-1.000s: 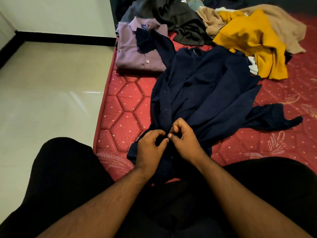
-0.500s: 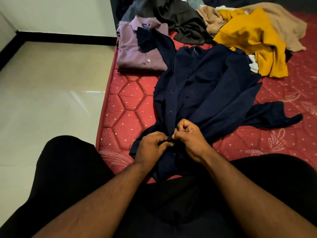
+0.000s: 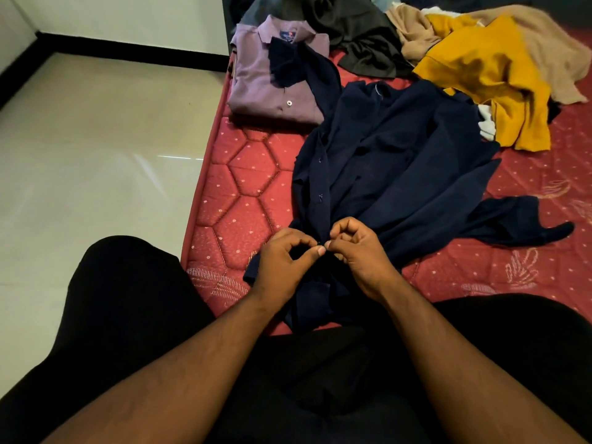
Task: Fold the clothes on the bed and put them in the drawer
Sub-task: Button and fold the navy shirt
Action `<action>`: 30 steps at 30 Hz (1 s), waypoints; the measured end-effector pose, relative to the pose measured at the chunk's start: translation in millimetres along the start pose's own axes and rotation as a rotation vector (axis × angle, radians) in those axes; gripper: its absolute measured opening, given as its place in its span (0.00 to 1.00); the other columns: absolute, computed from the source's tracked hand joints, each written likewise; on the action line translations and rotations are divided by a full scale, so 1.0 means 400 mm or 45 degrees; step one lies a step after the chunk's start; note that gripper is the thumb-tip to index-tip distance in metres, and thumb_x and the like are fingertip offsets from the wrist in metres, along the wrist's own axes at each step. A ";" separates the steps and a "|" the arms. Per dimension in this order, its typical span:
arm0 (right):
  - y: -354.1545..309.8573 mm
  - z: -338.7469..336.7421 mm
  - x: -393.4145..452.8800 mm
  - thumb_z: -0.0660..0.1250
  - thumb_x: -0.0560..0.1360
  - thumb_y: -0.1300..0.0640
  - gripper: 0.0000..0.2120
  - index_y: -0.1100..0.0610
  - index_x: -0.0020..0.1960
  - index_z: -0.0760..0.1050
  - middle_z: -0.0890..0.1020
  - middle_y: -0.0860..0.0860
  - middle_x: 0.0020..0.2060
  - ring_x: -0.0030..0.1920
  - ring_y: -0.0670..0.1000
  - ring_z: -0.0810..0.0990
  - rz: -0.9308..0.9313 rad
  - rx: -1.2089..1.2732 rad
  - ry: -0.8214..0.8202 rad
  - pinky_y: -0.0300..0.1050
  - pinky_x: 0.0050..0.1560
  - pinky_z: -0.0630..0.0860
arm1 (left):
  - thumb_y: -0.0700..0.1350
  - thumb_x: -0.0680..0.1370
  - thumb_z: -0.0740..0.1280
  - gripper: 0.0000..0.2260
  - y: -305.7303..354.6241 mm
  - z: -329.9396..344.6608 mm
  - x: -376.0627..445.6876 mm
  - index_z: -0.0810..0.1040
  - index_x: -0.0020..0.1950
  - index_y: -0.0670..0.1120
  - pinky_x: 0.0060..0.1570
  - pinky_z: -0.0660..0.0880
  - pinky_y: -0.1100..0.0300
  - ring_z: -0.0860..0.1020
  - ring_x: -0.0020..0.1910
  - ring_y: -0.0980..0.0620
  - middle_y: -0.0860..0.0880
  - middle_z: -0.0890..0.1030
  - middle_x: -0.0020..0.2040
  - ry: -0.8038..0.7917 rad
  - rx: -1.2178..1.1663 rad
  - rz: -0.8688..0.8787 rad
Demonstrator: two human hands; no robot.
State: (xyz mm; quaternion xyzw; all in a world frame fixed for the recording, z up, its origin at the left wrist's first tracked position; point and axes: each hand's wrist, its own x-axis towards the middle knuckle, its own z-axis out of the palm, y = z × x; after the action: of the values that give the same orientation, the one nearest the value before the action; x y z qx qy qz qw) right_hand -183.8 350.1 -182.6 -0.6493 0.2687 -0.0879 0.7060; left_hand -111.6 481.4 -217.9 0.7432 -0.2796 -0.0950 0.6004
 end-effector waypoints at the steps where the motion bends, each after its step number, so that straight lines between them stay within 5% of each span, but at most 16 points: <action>1: -0.001 0.001 -0.001 0.67 0.73 0.71 0.11 0.56 0.41 0.71 0.71 0.51 0.28 0.28 0.44 0.68 0.016 -0.003 -0.001 0.35 0.30 0.66 | 0.42 0.70 0.74 0.04 -0.001 0.006 -0.006 0.84 0.43 0.42 0.47 0.73 0.69 0.78 0.44 0.57 0.50 0.80 0.42 0.016 0.060 0.047; 9: 0.001 0.012 -0.010 0.65 0.75 0.71 0.10 0.57 0.47 0.70 0.72 0.45 0.23 0.24 0.40 0.70 0.040 -0.020 0.111 0.31 0.29 0.69 | 0.45 0.74 0.69 0.06 -0.023 0.031 -0.025 0.82 0.42 0.43 0.37 0.76 0.49 0.78 0.38 0.51 0.49 0.77 0.41 0.055 0.464 0.386; 14: -0.006 0.009 -0.011 0.64 0.74 0.74 0.15 0.56 0.48 0.66 0.76 0.51 0.27 0.27 0.45 0.76 0.200 0.288 0.121 0.36 0.32 0.74 | 0.48 0.76 0.67 0.06 -0.036 0.027 -0.020 0.71 0.45 0.50 0.38 0.75 0.49 0.77 0.38 0.48 0.48 0.77 0.40 -0.070 0.453 0.454; 18: -0.008 0.000 -0.005 0.65 0.73 0.74 0.16 0.55 0.47 0.66 0.78 0.55 0.32 0.32 0.49 0.79 0.313 0.446 0.069 0.39 0.38 0.77 | 0.48 0.76 0.67 0.08 -0.038 0.023 -0.009 0.75 0.46 0.43 0.38 0.73 0.51 0.76 0.39 0.51 0.48 0.77 0.40 -0.075 0.441 0.441; 21: -0.017 -0.005 -0.002 0.66 0.73 0.73 0.15 0.55 0.45 0.67 0.78 0.55 0.34 0.34 0.50 0.79 0.381 0.445 0.007 0.39 0.41 0.77 | 0.49 0.76 0.66 0.08 -0.032 0.009 -0.007 0.73 0.52 0.48 0.41 0.75 0.53 0.77 0.42 0.50 0.50 0.78 0.43 -0.097 0.490 0.464; 30: -0.071 0.001 0.006 0.63 0.75 0.72 0.15 0.53 0.41 0.67 0.78 0.51 0.32 0.33 0.48 0.78 0.686 0.277 -0.111 0.35 0.33 0.75 | 0.52 0.78 0.62 0.10 -0.015 -0.080 0.090 0.69 0.53 0.47 0.32 0.71 0.57 0.77 0.34 0.47 0.45 0.77 0.39 -0.292 0.799 0.971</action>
State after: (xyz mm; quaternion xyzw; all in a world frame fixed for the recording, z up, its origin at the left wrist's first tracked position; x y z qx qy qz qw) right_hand -175.3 345.2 -155.9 -0.4782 0.3899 0.1026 0.7802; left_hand -65.0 489.8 -208.3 0.7175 -0.6103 0.1387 0.3057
